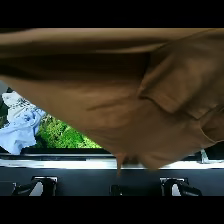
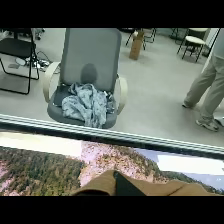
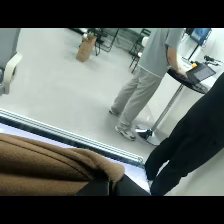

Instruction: Fold the shirts.

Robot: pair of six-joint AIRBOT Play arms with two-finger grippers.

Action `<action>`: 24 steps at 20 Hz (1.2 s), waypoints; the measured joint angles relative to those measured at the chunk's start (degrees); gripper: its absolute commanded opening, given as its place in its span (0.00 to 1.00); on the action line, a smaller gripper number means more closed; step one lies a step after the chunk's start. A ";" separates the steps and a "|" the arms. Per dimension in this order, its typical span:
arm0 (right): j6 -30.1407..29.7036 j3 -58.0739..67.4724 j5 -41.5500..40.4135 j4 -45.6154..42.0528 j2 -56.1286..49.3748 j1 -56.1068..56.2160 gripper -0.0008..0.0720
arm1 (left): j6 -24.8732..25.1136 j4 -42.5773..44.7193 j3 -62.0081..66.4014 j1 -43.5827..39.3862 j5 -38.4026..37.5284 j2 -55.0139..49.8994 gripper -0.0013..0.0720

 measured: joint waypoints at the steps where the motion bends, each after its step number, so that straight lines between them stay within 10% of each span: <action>1: -0.28 0.11 0.57 -0.20 0.26 0.00 0.06 | 0.00 0.28 0.09 0.02 -0.20 0.39 0.06; 15: -2.10 0.66 8.50 0.20 -0.07 0.00 0.06 | 0.37 8.35 -0.66 0.02 -9.88 6.93 0.06; 24: -4.46 -3.50 14.08 20.17 -38.40 0.04 0.07 | 6.19 5.97 -13.35 -2.95 -10.03 -20.57 0.06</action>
